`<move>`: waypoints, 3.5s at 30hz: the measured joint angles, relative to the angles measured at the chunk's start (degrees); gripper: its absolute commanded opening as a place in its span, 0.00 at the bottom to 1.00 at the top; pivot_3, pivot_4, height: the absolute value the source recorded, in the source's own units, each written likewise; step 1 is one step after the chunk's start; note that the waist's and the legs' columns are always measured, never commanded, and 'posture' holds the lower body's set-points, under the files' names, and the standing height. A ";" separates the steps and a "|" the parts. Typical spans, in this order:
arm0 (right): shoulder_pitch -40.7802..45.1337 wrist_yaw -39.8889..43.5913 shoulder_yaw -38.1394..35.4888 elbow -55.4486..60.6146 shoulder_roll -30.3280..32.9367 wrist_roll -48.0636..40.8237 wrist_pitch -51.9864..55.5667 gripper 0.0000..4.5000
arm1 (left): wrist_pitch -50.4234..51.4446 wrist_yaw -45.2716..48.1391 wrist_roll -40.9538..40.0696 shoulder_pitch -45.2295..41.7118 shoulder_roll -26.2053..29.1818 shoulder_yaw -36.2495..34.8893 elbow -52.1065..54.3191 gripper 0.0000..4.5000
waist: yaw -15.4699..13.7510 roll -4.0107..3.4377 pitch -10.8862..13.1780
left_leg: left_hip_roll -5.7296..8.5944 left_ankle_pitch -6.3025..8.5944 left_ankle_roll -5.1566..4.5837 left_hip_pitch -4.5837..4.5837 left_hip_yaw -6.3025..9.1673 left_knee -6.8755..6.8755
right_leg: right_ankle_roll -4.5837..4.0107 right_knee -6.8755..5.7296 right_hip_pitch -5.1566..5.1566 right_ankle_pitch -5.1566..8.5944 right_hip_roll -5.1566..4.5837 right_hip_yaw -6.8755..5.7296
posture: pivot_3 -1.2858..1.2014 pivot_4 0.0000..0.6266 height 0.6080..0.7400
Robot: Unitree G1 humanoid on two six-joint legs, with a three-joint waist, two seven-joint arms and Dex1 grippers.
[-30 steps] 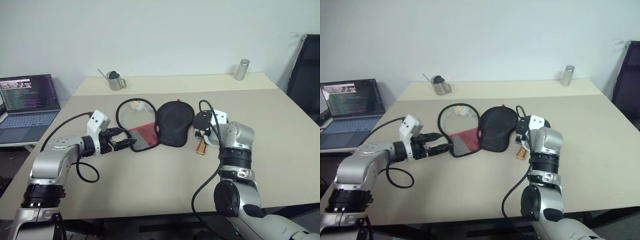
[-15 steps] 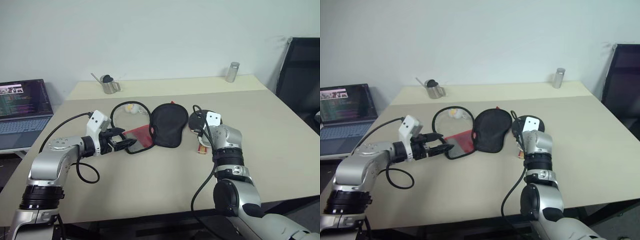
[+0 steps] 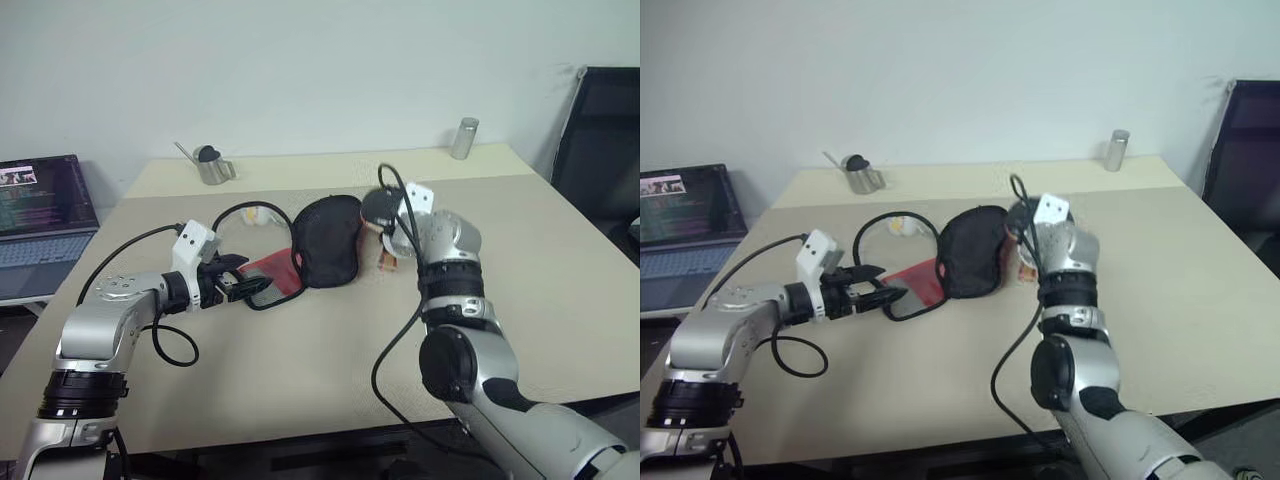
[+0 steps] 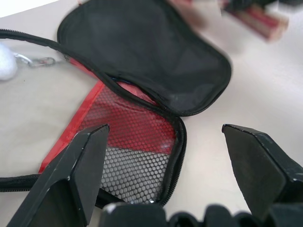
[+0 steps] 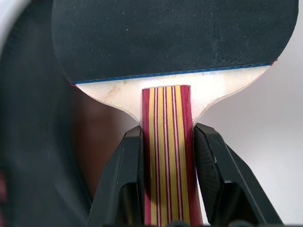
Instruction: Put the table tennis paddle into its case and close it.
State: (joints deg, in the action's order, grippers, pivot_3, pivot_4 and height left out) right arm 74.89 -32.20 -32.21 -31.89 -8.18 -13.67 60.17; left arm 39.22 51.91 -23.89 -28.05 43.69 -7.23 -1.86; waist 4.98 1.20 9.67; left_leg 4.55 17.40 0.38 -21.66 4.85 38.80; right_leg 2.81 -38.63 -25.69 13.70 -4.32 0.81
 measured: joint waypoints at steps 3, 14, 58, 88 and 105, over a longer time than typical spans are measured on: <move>0.73 -0.50 0.74 -0.30 -0.30 -0.74 -1.45 0.24 | 0.00 -0.02 0.00 0.01 0.06 0.00 0.01 0.93 | -0.01 0.00 0.00 | -0.01 0.00 0.00 -0.26 -0.02 0.00 | 0.00 0.02 -0.22 0.00 0.00 0.00 | 0.52 0.24 1.00; 5.70 1.69 2.64 -14.75 -1.41 -3.41 -11.36 0.24 | 0.19 -1.21 -0.16 0.70 1.24 -1.30 1.81 0.93 | 0.25 -0.01 0.01 | -0.13 0.00 0.00 -0.29 -0.25 -0.03 | -0.07 -0.06 -0.41 -0.04 0.11 0.16 | 0.52 0.24 1.00; 8.66 17.16 10.36 -42.99 -1.86 -8.97 -33.61 0.24 | 5.64 -6.07 -4.14 7.70 2.27 -4.60 11.02 0.93 | 0.20 0.00 0.01 | -0.15 0.00 0.01 -0.30 -0.24 -0.01 | -0.09 -0.06 -0.40 -0.06 0.14 0.15 | 0.52 0.24 1.00; 5.56 17.26 10.85 -44.16 -1.81 -7.78 -36.06 0.72 | 6.65 -6.37 -5.03 8.33 2.71 -4.91 12.61 0.93 | 0.20 0.00 0.00 | -0.15 -0.01 0.02 -0.27 -0.24 0.03 | -0.10 -0.11 -0.38 -0.06 0.14 0.15 | 0.52 0.24 1.00; 5.70 27.91 15.61 -35.97 1.38 -5.60 -27.79 0.99 | 4.81 -7.10 -4.93 2.60 -0.14 -3.32 7.87 0.93 | 0.12 0.02 -0.01 | -0.15 -0.01 0.02 -0.29 -0.23 0.10 | -0.11 -0.16 -0.38 -0.07 0.14 0.13 | 0.52 0.24 1.00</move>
State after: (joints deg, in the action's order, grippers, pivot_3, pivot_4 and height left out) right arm 80.58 -4.29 -16.60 -67.86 -6.80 -19.27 32.38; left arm 44.03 44.80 -28.82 -25.45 43.55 -10.55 6.01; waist 5.10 1.21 9.66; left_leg 4.41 17.39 0.40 -21.95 4.62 38.90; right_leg 2.70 -38.79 -26.07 13.64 -4.18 0.95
